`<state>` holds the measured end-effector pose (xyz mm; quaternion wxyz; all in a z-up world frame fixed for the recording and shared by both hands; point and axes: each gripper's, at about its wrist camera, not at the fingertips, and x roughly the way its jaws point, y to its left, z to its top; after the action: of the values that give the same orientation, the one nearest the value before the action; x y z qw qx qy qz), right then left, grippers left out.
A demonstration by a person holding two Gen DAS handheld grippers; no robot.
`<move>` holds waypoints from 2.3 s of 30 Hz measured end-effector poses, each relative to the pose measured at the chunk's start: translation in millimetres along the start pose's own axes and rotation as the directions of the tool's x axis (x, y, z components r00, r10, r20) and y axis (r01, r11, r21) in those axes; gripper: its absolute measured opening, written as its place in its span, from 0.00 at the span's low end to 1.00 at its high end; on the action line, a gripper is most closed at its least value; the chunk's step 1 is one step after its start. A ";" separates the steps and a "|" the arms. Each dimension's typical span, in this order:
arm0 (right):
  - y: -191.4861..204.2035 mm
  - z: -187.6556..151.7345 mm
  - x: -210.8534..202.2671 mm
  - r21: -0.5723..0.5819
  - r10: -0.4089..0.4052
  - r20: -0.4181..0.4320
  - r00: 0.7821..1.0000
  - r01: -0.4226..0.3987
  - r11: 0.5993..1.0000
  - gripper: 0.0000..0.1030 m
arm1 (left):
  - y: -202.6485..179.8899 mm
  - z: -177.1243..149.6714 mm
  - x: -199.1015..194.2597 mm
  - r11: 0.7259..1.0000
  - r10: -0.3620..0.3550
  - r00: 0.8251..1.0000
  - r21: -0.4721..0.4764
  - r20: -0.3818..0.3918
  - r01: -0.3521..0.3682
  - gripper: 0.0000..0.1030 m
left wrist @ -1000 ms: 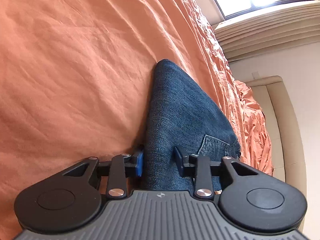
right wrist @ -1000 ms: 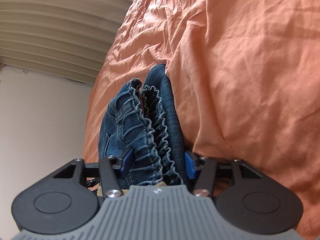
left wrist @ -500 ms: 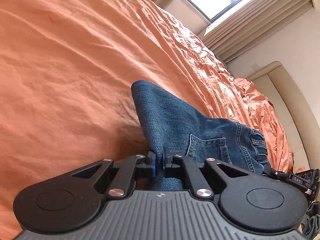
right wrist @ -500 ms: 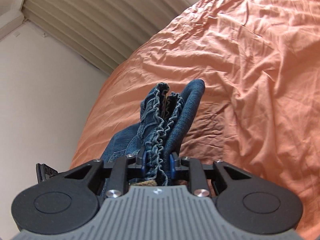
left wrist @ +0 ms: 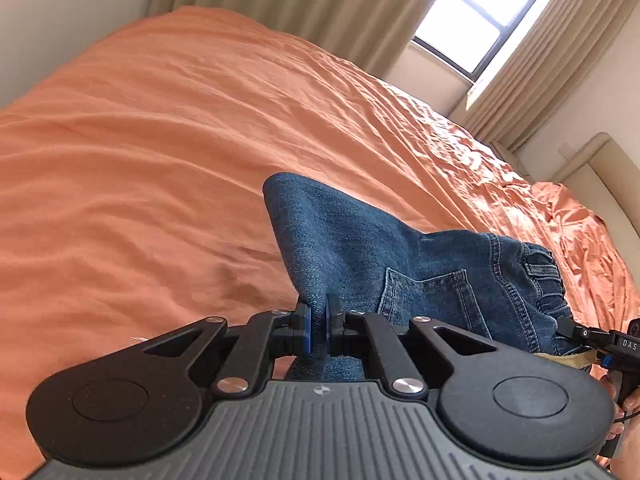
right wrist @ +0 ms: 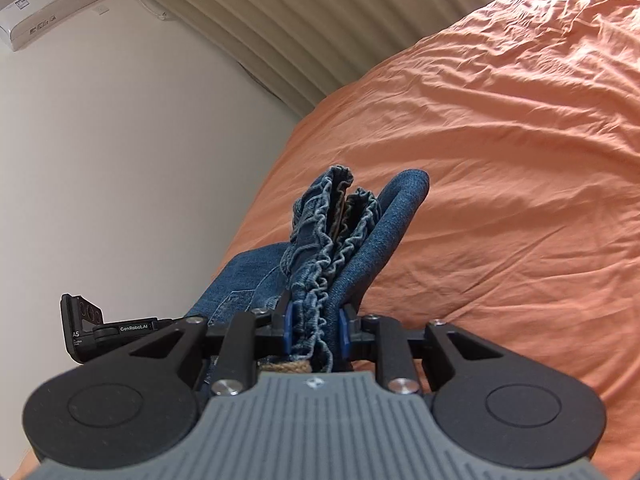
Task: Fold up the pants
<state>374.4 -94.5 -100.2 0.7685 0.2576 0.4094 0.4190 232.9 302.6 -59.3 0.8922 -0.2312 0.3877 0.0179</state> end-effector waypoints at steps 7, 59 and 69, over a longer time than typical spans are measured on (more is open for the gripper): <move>0.3 -15.4 88.8 0.059 0.055 -0.034 0.998 -0.053 0.997 0.17 | 56.5 24.1 3.3 0.996 0.090 0.996 0.007 0.015 -0.090 0.06; 121.2 -100.2 58.2 -0.462 -0.348 0.070 0.935 0.339 0.820 0.35 | -5.4 -61.6 -81.1 0.923 0.255 0.961 0.271 0.106 -0.275 0.35; 195.3 -148.7 -41.0 -0.493 -0.237 0.270 0.933 0.346 0.798 0.71 | -99.6 -119.4 -161.2 0.884 0.194 0.898 0.325 0.396 -0.335 0.81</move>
<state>151.3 -20.8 -18.1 0.9010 0.0075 0.2343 0.3649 59.7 186.5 22.4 0.9635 0.0117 0.2457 0.1058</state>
